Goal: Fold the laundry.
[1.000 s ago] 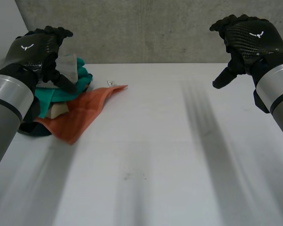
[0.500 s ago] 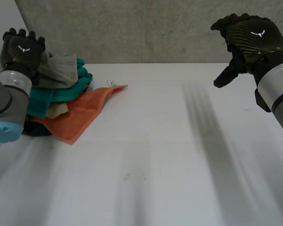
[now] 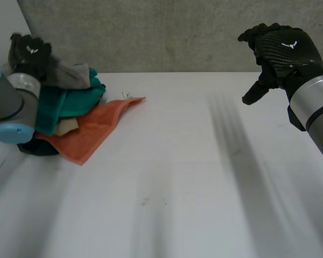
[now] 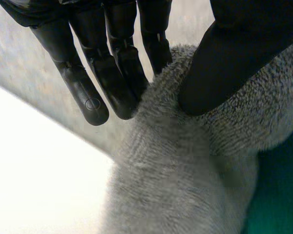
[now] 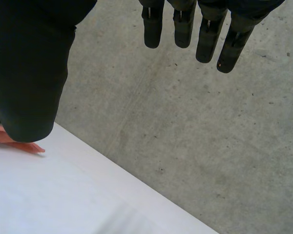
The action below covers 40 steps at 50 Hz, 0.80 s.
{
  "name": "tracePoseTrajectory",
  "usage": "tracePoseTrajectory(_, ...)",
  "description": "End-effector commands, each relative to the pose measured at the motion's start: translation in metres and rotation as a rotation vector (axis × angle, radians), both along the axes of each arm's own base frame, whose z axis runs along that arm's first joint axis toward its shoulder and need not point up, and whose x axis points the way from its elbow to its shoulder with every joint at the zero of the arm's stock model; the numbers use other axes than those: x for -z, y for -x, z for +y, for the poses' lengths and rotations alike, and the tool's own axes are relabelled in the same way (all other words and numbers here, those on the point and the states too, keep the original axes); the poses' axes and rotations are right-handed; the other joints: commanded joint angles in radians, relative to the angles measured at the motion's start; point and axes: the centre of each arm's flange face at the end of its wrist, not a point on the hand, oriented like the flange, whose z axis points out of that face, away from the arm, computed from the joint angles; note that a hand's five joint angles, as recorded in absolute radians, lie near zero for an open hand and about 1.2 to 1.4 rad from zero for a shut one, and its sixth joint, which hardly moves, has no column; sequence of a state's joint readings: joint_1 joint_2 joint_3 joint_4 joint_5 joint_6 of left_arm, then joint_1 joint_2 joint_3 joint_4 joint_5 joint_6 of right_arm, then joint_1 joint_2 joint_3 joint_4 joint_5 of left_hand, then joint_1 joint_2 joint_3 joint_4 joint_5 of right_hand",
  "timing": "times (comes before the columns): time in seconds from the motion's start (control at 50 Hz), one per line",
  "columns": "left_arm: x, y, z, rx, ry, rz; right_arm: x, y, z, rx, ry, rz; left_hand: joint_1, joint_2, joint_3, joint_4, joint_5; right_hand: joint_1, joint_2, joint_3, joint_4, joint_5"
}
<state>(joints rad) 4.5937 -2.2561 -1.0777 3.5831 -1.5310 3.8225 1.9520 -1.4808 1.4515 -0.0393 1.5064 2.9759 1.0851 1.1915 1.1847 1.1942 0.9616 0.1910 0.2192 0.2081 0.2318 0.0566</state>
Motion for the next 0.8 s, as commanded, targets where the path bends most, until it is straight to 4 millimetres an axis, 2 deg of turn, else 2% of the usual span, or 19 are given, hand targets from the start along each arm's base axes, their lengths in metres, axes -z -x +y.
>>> tracePoseTrajectory(0.02, -0.082, 0.064, 0.089, 0.240, 0.087, 0.226, -0.005, 0.003, -0.002, 0.011, 0.016, -0.006, 0.311, 0.205, 0.212, 0.202, 0.260, -0.017, -0.045, -0.034, -0.057, -0.057)
tracePoseTrajectory(0.04, -0.087, 0.069, 0.100, 0.272, 0.083, 0.259, -0.005, 0.004, -0.003, 0.015, 0.016, -0.006, 0.311, 0.205, 0.212, 0.202, 0.260, -0.017, -0.045, -0.034, -0.057, -0.057)
tracePoseTrajectory(0.06, -0.097, 0.080, 0.124, 0.339, 0.073, 0.321, -0.006, 0.006, -0.004, 0.022, 0.018, -0.007, 0.311, 0.205, 0.212, 0.202, 0.260, -0.017, -0.045, -0.034, -0.057, -0.057)
tracePoseTrajectory(0.12, -0.099, 0.099, 0.162, 0.443, 0.012, 0.395, -0.006, 0.009, -0.007, 0.031, 0.018, -0.009, 0.311, 0.205, 0.212, 0.202, 0.260, -0.017, -0.045, -0.034, -0.057, -0.057)
tracePoseTrajectory(0.14, -0.093, 0.113, 0.187, 0.513, -0.053, 0.427, -0.007, 0.010, -0.007, 0.034, 0.019, -0.007, 0.311, 0.205, 0.212, 0.202, 0.260, -0.017, -0.045, -0.034, -0.057, -0.057)
tracePoseTrajectory(0.2, -0.073, 0.136, 0.221, 0.606, -0.161, 0.444, -0.007, 0.011, -0.009, 0.038, 0.021, -0.008, 0.311, 0.205, 0.212, 0.202, 0.260, -0.017, -0.045, -0.034, -0.057, -0.057)
tracePoseTrajectory(0.22, -0.057, 0.150, 0.239, 0.649, -0.219, 0.431, -0.007, 0.011, -0.009, 0.039, 0.021, -0.007, 0.311, 0.205, 0.212, 0.202, 0.260, -0.017, -0.045, -0.034, -0.057, -0.057)
tracePoseTrajectory(0.28, -0.024, 0.171, 0.258, 0.694, -0.325, 0.388, -0.008, 0.012, -0.009, 0.041, 0.021, -0.007, 0.311, 0.205, 0.212, 0.202, 0.260, -0.017, -0.045, -0.034, -0.057, -0.057)
tracePoseTrajectory(0.3, 0.000, 0.182, 0.264, 0.708, -0.390, 0.355, -0.008, 0.012, -0.009, 0.041, 0.022, -0.008, 0.140, 0.034, 0.040, 0.031, 0.089, -0.017, -0.045, -0.034, -0.057, -0.057)
tracePoseTrajectory(0.36, 0.024, 0.188, 0.268, 0.700, -0.467, 0.310, -0.009, 0.012, -0.009, 0.042, 0.023, -0.007, -0.734, -0.840, -0.833, -0.843, -0.785, -0.017, -0.045, -0.034, -0.057, -0.057)
tracePoseTrajectory(0.38, 0.032, 0.188, 0.268, 0.691, -0.501, 0.282, -0.009, 0.012, -0.009, 0.042, 0.023, -0.005, -0.911, -1.017, -1.010, -1.020, -0.962, -0.017, -0.045, -0.034, -0.057, -0.057)
tracePoseTrajectory(0.5, 0.021, 0.184, 0.270, 0.676, -0.522, 0.261, -0.009, 0.012, -0.009, 0.045, 0.040, 0.044, -0.895, -1.001, -0.995, -1.004, -0.946, -0.017, -0.045, -0.034, -0.057, -0.057)
tracePoseTrajectory(0.54, -0.002, 0.176, 0.270, 0.675, -0.470, 0.286, -0.009, 0.013, -0.007, 0.047, 0.039, 0.093, -0.895, -1.001, -0.995, -1.004, -0.946, -0.017, -0.045, -0.034, -0.057, -0.057)
tracePoseTrajectory(0.58, -0.015, 0.168, 0.267, 0.658, -0.440, 0.305, -0.011, 0.013, -0.005, 0.047, 0.035, 0.132, -0.892, -0.999, -0.992, -1.001, -0.943, -0.017, -0.045, -0.034, -0.057, -0.057)
tracePoseTrajectory(0.62, -0.022, 0.150, 0.259, 0.605, -0.424, 0.320, -0.011, 0.015, -0.001, 0.042, 0.011, 0.202, -0.889, -0.996, -0.989, -0.998, -0.940, -0.017, -0.045, -0.034, -0.057, -0.057)
tracePoseTrajectory(0.68, -0.016, 0.129, 0.250, 0.535, -0.437, 0.318, -0.005, 0.017, 0.008, 0.028, -0.058, 0.309, -0.880, -0.987, -0.980, -0.990, -0.931, -0.017, -0.045, -0.034, -0.057, -0.057)
tracePoseTrajectory(0.74, -0.007, 0.117, 0.252, 0.498, -0.469, 0.305, 0.004, 0.019, 0.014, 0.012, -0.124, 0.384, -0.869, -0.975, -0.968, -0.978, -0.920, -0.017, -0.045, -0.034, -0.057, -0.057)
tracePoseTrajectory(0.8, 0.014, 0.103, 0.256, 0.454, -0.531, 0.282, 0.027, 0.019, 0.021, -0.025, -0.239, 0.466, -0.839, -0.946, -0.939, -0.948, -0.890, -0.017, -0.045, -0.034, -0.057, -0.057)
